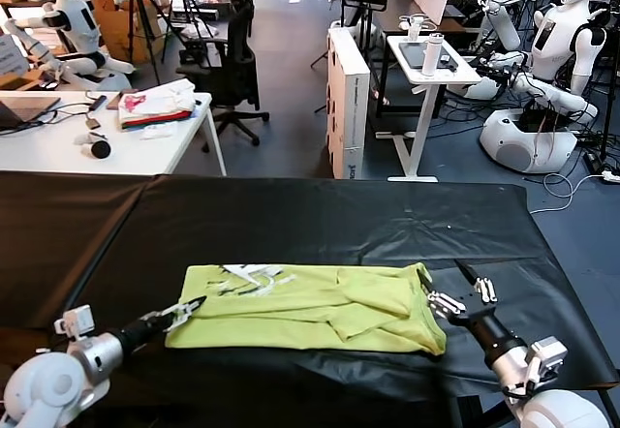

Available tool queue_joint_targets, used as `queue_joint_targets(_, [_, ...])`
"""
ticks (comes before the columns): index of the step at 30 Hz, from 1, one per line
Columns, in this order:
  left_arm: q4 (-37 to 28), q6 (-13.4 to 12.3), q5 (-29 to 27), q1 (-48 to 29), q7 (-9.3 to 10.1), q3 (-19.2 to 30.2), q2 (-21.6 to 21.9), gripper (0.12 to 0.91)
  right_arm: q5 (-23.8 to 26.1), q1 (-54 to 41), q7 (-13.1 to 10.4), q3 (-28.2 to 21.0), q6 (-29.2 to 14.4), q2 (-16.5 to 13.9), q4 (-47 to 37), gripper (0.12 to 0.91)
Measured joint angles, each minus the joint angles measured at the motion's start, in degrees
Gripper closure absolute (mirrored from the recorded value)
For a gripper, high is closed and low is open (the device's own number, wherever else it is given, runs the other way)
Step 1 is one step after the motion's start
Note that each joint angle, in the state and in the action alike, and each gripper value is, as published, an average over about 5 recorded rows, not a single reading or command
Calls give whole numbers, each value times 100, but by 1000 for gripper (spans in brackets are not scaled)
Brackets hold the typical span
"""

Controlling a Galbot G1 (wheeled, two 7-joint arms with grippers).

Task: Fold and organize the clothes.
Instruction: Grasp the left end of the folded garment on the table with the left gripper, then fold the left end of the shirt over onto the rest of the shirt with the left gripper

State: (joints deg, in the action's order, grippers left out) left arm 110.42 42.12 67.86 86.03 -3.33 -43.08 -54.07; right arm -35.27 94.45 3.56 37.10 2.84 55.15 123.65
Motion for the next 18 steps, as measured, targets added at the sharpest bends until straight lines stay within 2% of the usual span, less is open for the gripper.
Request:
queue_joint_targets(4, [27, 21, -42, 31, 15, -2, -36, 672, 17, -11, -6, -15, 0, 30, -3, 118])
queue_joint_targets(7, [62, 32, -100, 45, 53, -26, -79, 822, 36, -20, -18, -24, -1, 49, -7, 118])
queue_joint_targets(9, [101, 33, -166, 58, 112, -62, -111, 849, 56, -28, -32, -32, -1, 64, -15, 118])
queue_joint_targets(14, [267, 32, -497, 149, 293, -240, -145, 838, 155, -80, -114, -71, -2, 117, -69, 118])
queue_joint_targets(18, [357, 28, -970, 245, 297, -519, -98, 840, 208, -165, -162, -135, -2, 165, -165, 118])
